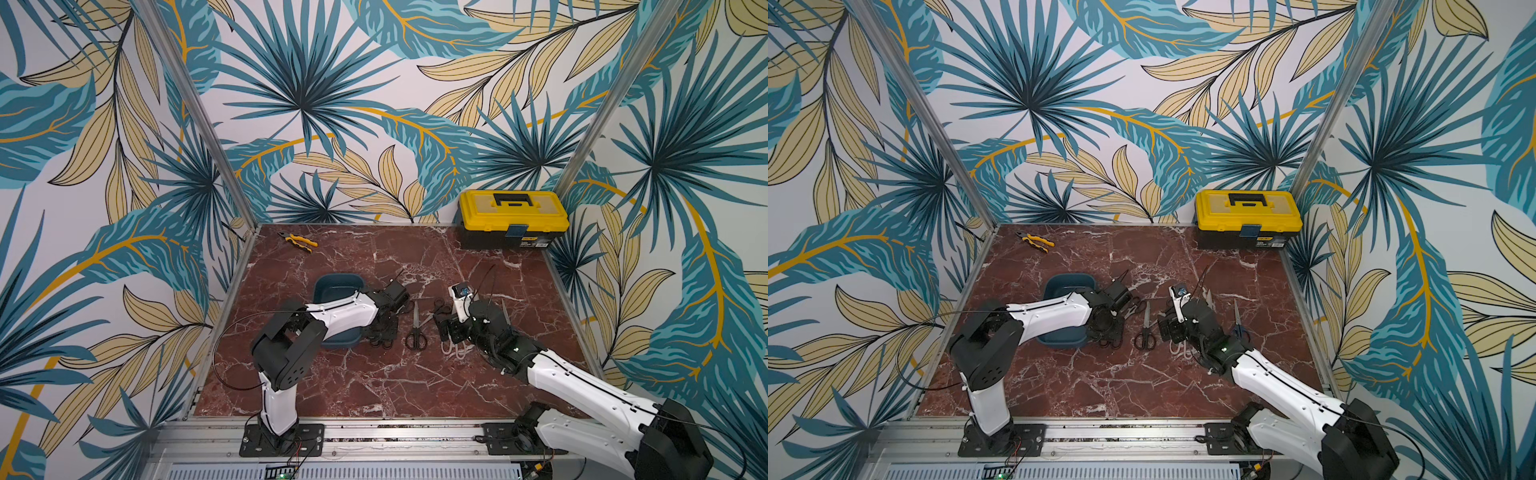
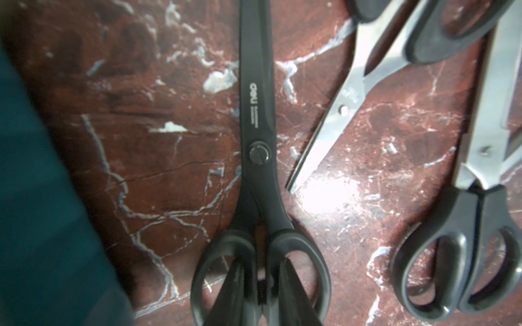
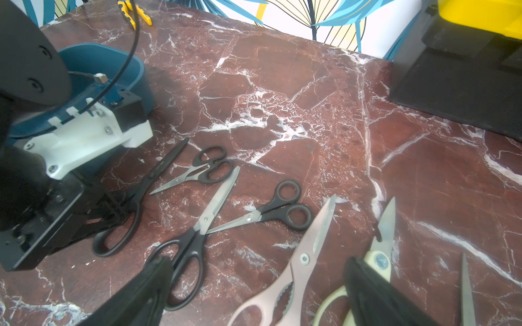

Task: Put the scissors into the storage box
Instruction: Pick up the scissors from the center of the board, then place the scissors in the storage box.

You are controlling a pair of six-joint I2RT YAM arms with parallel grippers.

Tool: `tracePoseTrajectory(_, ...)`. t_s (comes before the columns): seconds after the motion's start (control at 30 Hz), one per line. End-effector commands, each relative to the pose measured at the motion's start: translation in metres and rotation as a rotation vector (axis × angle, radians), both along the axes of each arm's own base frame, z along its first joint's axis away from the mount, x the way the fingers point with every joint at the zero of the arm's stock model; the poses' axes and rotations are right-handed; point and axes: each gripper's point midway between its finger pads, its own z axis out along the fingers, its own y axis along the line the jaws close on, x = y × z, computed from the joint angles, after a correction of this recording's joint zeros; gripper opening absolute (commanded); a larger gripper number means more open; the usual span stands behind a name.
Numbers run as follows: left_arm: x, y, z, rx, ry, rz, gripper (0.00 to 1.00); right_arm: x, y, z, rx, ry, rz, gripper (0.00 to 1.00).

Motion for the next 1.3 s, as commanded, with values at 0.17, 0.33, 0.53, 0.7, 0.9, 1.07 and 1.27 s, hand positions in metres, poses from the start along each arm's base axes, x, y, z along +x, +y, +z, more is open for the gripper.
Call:
tracePoseTrajectory(0.17, 0.015, -0.012, 0.045, -0.045, -0.096, -0.033, 0.00, 0.005, -0.012, 0.003, 0.025, -0.015, -0.103, 0.99)
tracePoseTrajectory(0.33, 0.026, -0.005, 0.115, -0.067, -0.225, -0.037, 0.00, 0.010, -0.013, 0.006, 0.046, -0.008, -0.145, 1.00)
tracePoseTrajectory(0.53, 0.030, 0.055, 0.150, -0.055, -0.285, 0.078, 0.00, 0.012, -0.003, 0.000, 0.035, 0.032, -0.102, 1.00)
tracePoseTrajectory(0.7, 0.019, 0.125, 0.122, 0.025, -0.236, 0.174, 0.00, 0.011, 0.003, -0.007, 0.012, 0.053, -0.064, 1.00)
tracePoseTrajectory(0.9, 0.015, 0.126, 0.085, -0.004, -0.183, 0.122, 0.00, 0.012, 0.006, -0.010, 0.008, 0.061, -0.047, 1.00)
tracePoseTrajectory(1.07, 0.019, 0.127, 0.059, 0.022, -0.160, 0.129, 0.00, 0.011, 0.007, -0.011, 0.015, 0.068, -0.047, 1.00)
tracePoseTrajectory(1.27, 0.031, 0.123, 0.039, 0.048, -0.142, 0.112, 0.02, 0.010, 0.006, -0.015, 0.012, 0.077, -0.050, 1.00)
